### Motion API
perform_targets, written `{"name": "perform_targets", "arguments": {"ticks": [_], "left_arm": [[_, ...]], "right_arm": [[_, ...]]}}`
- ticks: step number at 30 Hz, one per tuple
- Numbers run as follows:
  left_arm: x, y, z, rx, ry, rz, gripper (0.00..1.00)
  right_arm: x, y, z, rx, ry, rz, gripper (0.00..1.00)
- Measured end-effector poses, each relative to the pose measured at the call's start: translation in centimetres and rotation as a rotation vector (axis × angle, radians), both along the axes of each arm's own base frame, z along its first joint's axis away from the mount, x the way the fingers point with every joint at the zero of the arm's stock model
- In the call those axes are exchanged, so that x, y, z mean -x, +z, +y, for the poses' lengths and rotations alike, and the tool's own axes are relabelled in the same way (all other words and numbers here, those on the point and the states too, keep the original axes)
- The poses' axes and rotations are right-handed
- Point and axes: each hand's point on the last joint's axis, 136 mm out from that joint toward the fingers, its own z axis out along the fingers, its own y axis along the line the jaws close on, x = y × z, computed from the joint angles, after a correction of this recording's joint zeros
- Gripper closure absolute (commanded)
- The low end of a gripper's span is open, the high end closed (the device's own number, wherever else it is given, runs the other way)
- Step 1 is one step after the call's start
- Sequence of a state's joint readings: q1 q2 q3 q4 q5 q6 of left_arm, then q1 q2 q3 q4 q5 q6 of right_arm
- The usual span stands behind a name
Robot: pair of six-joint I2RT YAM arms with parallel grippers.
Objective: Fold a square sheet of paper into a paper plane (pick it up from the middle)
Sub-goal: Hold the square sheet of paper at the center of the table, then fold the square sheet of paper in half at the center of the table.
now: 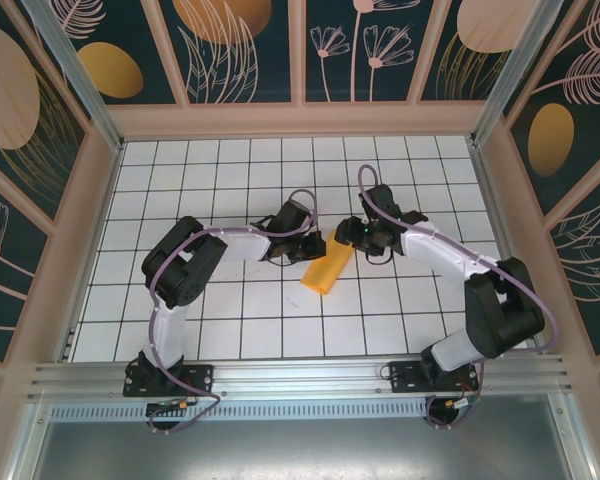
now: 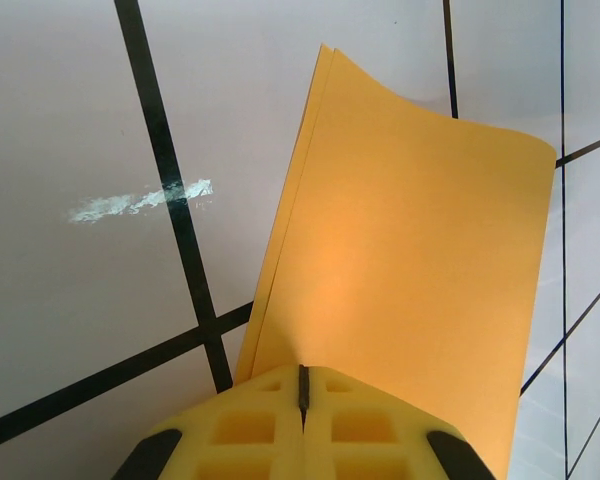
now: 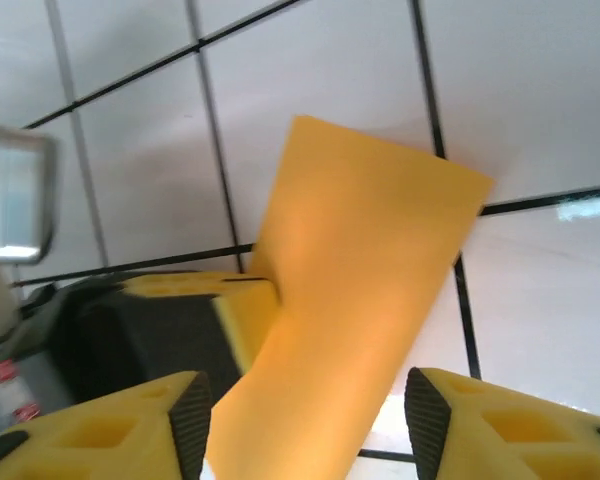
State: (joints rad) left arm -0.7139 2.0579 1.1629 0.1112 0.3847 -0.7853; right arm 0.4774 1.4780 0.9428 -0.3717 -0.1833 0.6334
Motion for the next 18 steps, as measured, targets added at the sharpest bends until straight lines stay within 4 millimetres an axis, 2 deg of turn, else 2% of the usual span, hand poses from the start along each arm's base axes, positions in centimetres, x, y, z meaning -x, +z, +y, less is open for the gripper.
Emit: {"name": "perform_targets", "arguments": {"ticks": [3,6,13,18], "left_arm": [[0.0,0.0,0.0,0.0,0.0,0.0,0.95],[0.0,0.0,0.0,0.0,0.0,0.0,0.95],[0.0,0.0,0.0,0.0,0.0,0.0,0.95],[0.0,0.0,0.0,0.0,-0.001,0.0,0.95]], "right_arm": [[0.7,-0.4,0.9,-0.078,0.013,0.017,0.69],[1.9,-1.6,1.5,-0.135,0.026,0.065,0.74],[2.2,-2.4,2.4,-0.213,0.033,0.092,0.76],[2.7,-3.9,2.3,-0.244,0.025,0.125,0.76]]}}
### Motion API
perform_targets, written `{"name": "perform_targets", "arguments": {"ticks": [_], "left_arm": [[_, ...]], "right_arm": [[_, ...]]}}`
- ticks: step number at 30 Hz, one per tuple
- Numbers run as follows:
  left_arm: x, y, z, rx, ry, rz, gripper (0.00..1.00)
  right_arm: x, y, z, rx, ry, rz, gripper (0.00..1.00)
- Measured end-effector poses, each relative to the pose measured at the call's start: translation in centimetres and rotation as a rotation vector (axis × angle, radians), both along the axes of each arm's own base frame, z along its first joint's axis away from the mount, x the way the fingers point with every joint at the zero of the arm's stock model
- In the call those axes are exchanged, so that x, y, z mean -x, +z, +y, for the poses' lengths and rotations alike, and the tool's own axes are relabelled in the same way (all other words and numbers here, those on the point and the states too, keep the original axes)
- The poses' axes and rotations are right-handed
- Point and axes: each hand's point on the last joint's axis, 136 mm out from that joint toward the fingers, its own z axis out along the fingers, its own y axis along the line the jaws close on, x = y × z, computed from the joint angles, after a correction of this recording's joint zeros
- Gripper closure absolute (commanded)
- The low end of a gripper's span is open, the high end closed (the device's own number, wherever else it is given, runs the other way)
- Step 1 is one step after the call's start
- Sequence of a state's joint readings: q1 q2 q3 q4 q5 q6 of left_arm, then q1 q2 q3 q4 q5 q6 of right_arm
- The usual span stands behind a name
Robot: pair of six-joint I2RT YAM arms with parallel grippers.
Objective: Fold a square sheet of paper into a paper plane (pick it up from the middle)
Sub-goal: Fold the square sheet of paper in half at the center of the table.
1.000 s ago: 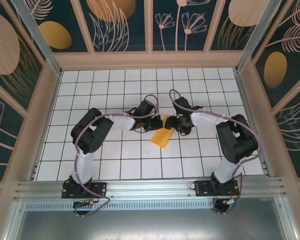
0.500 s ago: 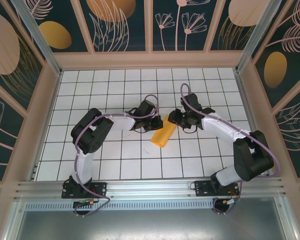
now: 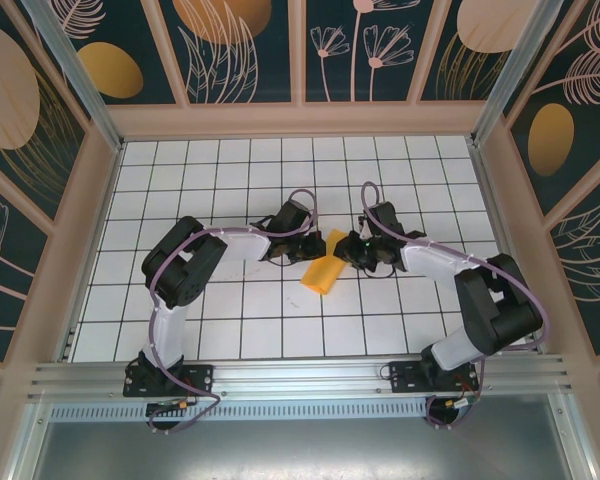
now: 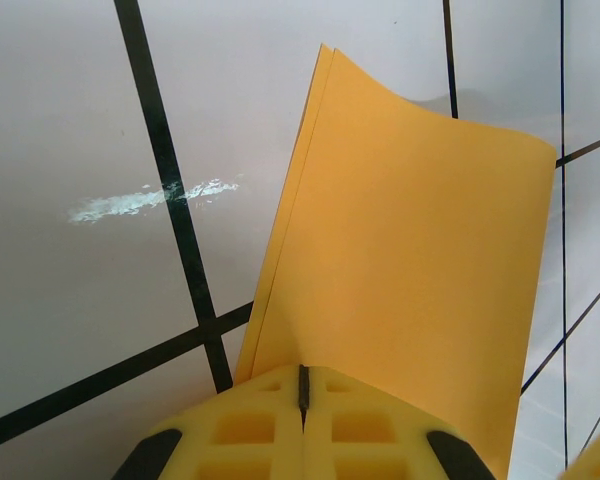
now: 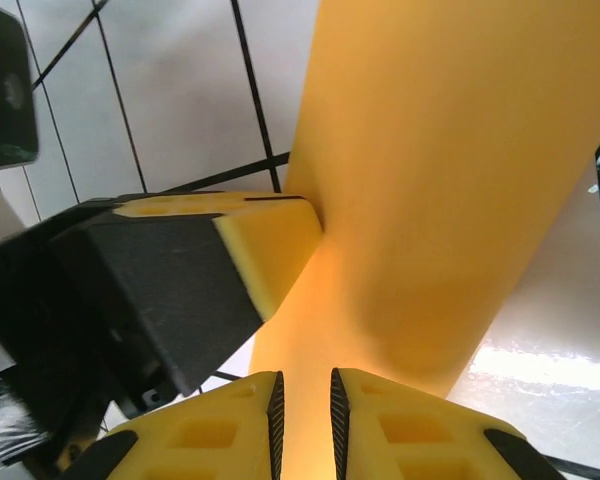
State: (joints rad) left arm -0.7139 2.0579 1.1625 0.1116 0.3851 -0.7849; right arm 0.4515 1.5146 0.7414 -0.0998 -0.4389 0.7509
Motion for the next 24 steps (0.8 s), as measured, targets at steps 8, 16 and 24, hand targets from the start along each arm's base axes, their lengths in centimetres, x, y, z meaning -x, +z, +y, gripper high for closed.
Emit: {"name": "perform_targets", "arguments": {"ticks": [8,16,24], "left_arm": [[-0.02,0.02,0.0,-0.001,-0.005,-0.005,0.96],[0.01,0.02,-0.02,-0.001,-0.006,-0.005,0.97],[0.02,0.03,-0.02,0.0,-0.009,-0.006,0.97]], "right_arm": [[0.46,-0.86,-0.12,-0.008,-0.007,0.026,0.75],[0.55,-0.53,0.21,-0.03,0.006,0.029,0.74],[0.16,-0.42,0.68,-0.05,0.015,0.023,0.75]]}}
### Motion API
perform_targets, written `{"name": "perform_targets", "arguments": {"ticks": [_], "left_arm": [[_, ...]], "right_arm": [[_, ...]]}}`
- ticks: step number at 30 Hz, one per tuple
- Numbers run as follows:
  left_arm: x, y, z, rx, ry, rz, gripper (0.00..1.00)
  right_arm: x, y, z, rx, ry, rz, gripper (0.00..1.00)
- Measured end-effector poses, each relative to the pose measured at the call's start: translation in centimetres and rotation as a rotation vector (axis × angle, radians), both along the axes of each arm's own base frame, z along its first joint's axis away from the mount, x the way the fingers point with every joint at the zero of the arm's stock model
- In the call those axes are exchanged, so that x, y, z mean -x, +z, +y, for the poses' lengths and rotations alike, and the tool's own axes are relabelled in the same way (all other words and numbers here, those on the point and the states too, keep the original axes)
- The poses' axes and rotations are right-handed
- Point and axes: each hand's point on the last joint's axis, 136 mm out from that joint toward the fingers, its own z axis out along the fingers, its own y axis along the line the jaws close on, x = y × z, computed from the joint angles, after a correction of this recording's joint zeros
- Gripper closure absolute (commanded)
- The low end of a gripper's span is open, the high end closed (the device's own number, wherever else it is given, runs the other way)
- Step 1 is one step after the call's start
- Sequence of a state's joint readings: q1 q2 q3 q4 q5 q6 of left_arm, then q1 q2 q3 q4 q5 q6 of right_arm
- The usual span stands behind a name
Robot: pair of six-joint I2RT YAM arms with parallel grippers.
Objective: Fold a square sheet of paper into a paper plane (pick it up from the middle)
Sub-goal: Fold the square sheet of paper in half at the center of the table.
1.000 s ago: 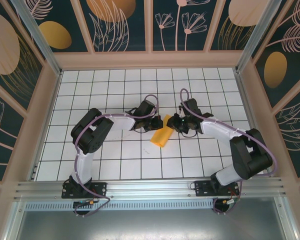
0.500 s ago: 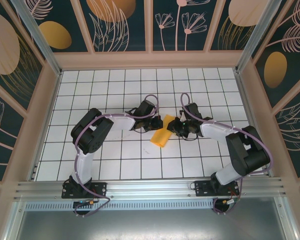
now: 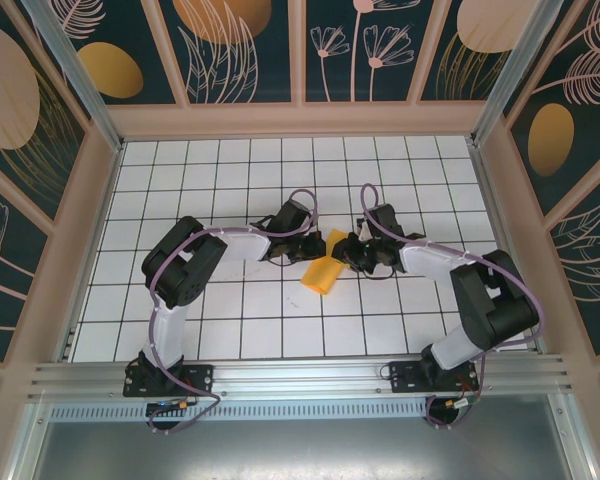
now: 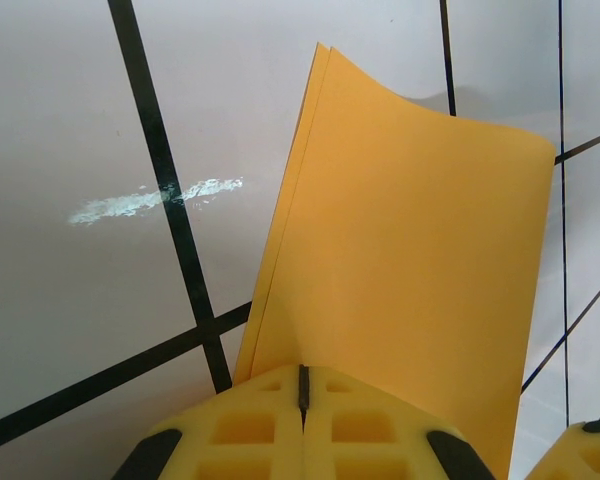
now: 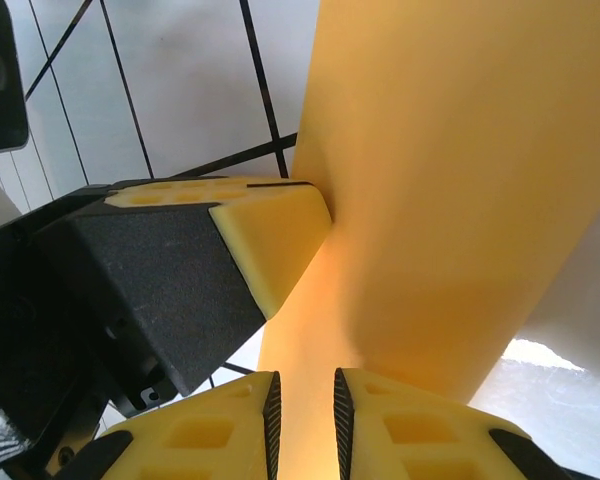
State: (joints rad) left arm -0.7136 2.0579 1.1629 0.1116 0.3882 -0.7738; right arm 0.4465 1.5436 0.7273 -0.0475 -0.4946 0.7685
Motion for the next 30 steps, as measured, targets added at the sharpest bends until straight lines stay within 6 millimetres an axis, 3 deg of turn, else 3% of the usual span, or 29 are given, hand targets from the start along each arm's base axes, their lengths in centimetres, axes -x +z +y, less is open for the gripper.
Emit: {"name": "perform_targets", "arguments": {"ticks": [30], "left_arm": [[0.0,0.0,0.0,0.002,-0.005,-0.001,0.98]], "right_arm": [[1.0,-3.8,-1.5,0.075,-0.028,0.069,0.73]]}}
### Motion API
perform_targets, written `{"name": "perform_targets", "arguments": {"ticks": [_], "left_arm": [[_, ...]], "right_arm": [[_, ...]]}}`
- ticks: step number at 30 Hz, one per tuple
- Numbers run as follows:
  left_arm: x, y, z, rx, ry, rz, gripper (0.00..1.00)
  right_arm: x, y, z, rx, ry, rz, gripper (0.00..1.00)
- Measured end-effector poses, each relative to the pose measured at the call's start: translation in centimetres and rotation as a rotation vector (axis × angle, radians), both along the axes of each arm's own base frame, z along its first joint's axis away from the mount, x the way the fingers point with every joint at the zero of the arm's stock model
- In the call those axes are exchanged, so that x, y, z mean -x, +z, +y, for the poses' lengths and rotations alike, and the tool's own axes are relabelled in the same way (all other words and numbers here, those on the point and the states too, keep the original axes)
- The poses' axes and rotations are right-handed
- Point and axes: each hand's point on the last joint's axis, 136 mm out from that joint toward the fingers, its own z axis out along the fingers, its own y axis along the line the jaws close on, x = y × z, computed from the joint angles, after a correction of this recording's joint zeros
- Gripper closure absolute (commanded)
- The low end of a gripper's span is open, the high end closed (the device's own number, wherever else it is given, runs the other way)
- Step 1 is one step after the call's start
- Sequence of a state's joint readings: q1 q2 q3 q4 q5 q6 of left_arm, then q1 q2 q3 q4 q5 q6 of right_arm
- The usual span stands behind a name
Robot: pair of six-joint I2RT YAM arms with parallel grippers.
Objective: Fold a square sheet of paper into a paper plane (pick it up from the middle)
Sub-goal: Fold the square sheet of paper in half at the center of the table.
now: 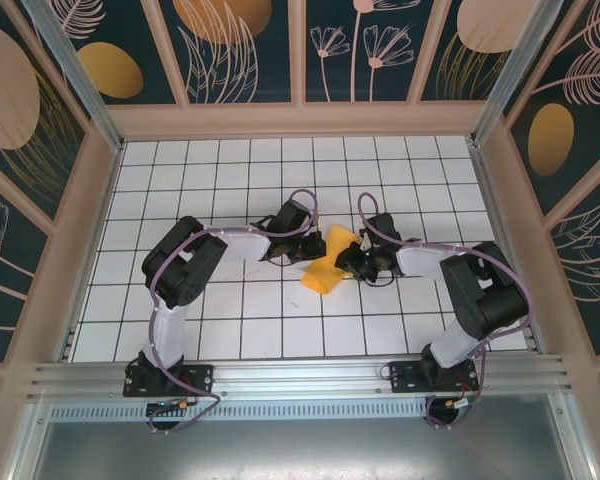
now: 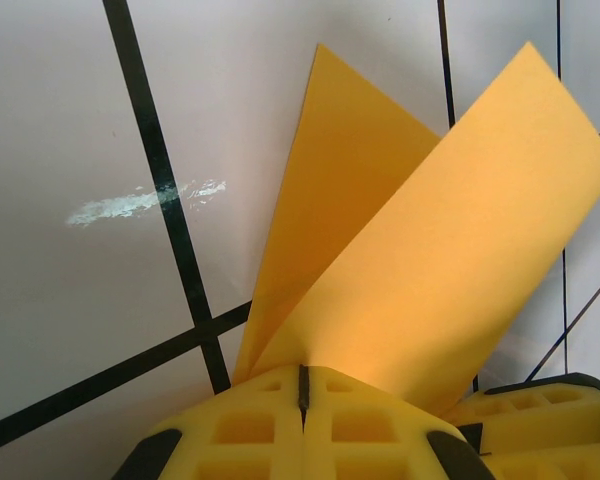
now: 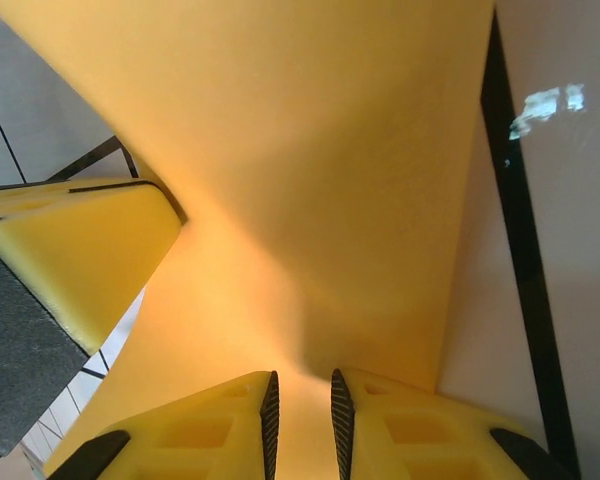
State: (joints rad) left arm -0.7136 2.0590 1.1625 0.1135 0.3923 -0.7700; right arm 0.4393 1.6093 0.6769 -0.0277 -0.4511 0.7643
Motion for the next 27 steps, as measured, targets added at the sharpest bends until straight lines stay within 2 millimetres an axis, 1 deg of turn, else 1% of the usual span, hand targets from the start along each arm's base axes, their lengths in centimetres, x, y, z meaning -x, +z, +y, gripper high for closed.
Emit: {"name": "perform_targets", "arguments": {"ticks": [9,14,17,22,25,27], "left_arm": [[0.0,0.0,0.0,0.001,-0.001,-0.001,0.98],[0.0,0.0,-0.1,0.004,-0.002,-0.002,0.98],[0.0,0.0,-0.1,0.004,-0.004,-0.004,0.99],[0.0,0.0,-0.1,0.004,-0.005,-0.004,0.99],[0.0,0.0,-0.1,0.004,-0.005,-0.005,0.99],[0.0,0.0,-0.1,0.004,-0.005,-0.005,0.99]], "right_arm": [[0.0,0.0,0.0,0.0,-0.001,-0.006,0.73],[0.0,0.3,0.0,-0.003,-0.002,-0.012,0.71],[-0.1,1.3,0.0,-0.016,-0.002,-0.029,0.71],[-0.4,4.0,0.6,-0.068,0.011,-0.089,0.71],[-0.3,4.5,0.9,-0.093,0.014,-0.095,0.71],[0.0,4.1,0.9,-0.104,0.012,-0.083,0.7]]}}
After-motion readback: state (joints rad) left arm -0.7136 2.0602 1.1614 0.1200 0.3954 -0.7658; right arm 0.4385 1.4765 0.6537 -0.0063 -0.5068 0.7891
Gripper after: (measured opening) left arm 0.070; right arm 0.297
